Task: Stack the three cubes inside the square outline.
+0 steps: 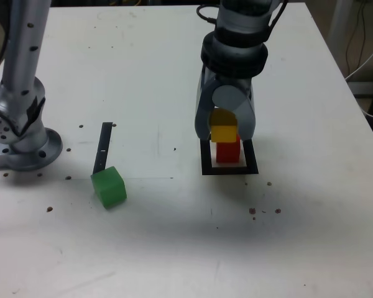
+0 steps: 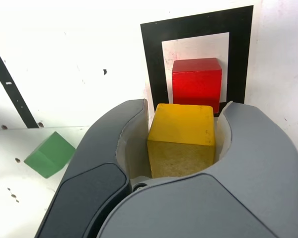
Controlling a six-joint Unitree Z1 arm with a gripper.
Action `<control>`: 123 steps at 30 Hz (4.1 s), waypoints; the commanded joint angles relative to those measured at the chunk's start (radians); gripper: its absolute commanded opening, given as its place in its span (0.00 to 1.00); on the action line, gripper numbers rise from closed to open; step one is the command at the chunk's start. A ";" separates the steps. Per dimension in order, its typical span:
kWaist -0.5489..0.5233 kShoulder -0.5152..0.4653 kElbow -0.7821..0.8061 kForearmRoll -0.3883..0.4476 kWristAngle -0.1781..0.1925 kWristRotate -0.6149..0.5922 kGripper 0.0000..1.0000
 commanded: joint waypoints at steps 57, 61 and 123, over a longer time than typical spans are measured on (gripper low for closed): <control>0.079 0.090 -0.053 0.026 -0.066 0.091 0.08; 0.081 0.092 -0.052 0.026 -0.064 0.091 0.11; 0.050 -0.109 0.035 0.067 -0.022 0.058 1.00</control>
